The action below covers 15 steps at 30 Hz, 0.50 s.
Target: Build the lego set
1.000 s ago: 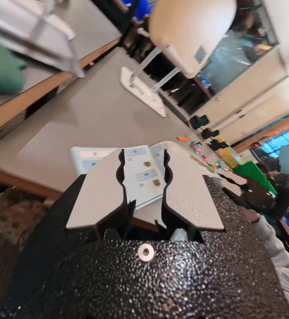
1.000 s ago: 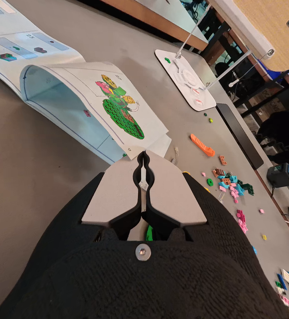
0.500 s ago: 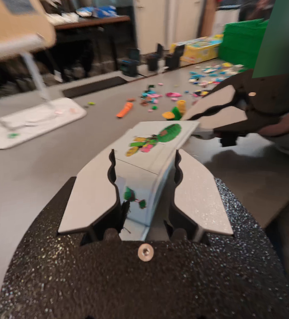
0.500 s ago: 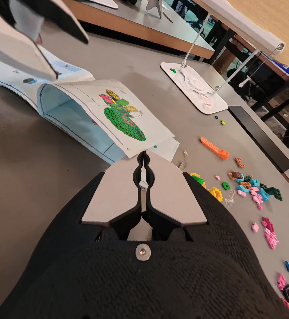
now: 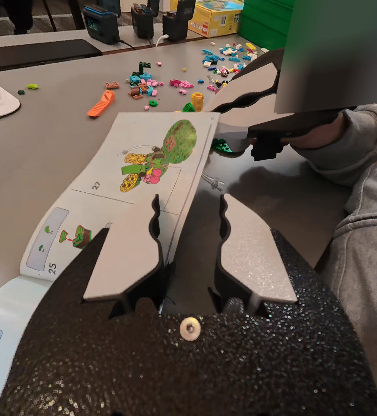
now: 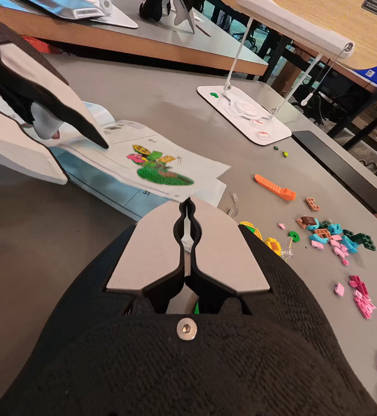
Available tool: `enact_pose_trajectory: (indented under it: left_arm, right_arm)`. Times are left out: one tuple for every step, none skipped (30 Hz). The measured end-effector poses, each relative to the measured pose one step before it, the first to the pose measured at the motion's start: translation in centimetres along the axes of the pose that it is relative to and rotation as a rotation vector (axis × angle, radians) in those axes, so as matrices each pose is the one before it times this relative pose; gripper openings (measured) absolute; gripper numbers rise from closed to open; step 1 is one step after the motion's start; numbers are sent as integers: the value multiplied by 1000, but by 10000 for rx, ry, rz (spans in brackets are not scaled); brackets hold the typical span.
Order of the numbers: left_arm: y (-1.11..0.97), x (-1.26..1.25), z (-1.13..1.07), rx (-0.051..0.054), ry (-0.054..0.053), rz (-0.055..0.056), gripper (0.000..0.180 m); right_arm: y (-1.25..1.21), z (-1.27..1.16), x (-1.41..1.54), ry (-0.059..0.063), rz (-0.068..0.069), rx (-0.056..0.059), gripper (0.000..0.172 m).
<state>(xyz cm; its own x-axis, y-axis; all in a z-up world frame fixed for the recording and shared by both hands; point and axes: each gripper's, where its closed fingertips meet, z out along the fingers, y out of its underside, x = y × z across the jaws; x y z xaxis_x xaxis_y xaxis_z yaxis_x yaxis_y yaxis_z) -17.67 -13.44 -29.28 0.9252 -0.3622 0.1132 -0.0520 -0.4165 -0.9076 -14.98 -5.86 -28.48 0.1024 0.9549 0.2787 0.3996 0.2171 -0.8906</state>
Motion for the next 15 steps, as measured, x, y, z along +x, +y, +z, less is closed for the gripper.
enact_pose_trajectory:
  left_arm:
    - [29, 76, 39, -17, 28, 22, 50]
    - [19, 64, 31, -17, 21, 14, 50]
    - [26, 34, 27, -24, 9, 3, 50]
    - [77, 37, 19, -42, 19, -13, 50]
    - [114, 16, 25, -52, 15, -26, 50]
    - [110, -11, 29, -52, 2, -31, 50]
    - [106, 34, 44, -54, 26, -31, 50]
    - [98, 56, 54, -52, 41, -38, 50]
    - [63, 33, 55, -38, 28, -28, 50]
    - [32, -21, 34, -26, -23, 2, 50]
    - [29, -92, -26, -29, -66, 11, 50]
    - [-33, -130, -81, 12, -73, -5, 50]
    - [-109, -126, -149, 74, -55, -38, 50]
    - [-152, -102, -159, 104, -20, -68, 50]
    - [-123, -59, -134, 93, 10, -76, 50]
  right_arm:
    - [-23, -16, -16, -2, -2, 13, 0]
    - [-16, 2, -20, -5, -7, 9, 0]
    - [-7, 10, -10, 9, -15, 4, 0]
    - [11, 5, -17, 10, -21, -5, 0]
    - [22, 19, -16, 0, -16, -16, 0]
    - [34, 17, -20, -2, -4, -13, 0]
    - [55, 31, -20, -6, -5, -28, 0]
    - [83, 28, -22, -4, -17, -47, 0]
    - [58, 26, -3, 5, -22, -32, 0]
    - [46, 18, 7, 10, -22, -26, 0]
    - [26, -11, 30, 21, -19, -25, 0]
    - [-15, -43, 58, 31, -19, -11, 0]
    - [-40, -79, 119, 59, -23, 3, 0]
    - [-73, -119, 193, 89, -33, 15, 0]
    - [-91, -122, 187, 87, -34, 11, 0]
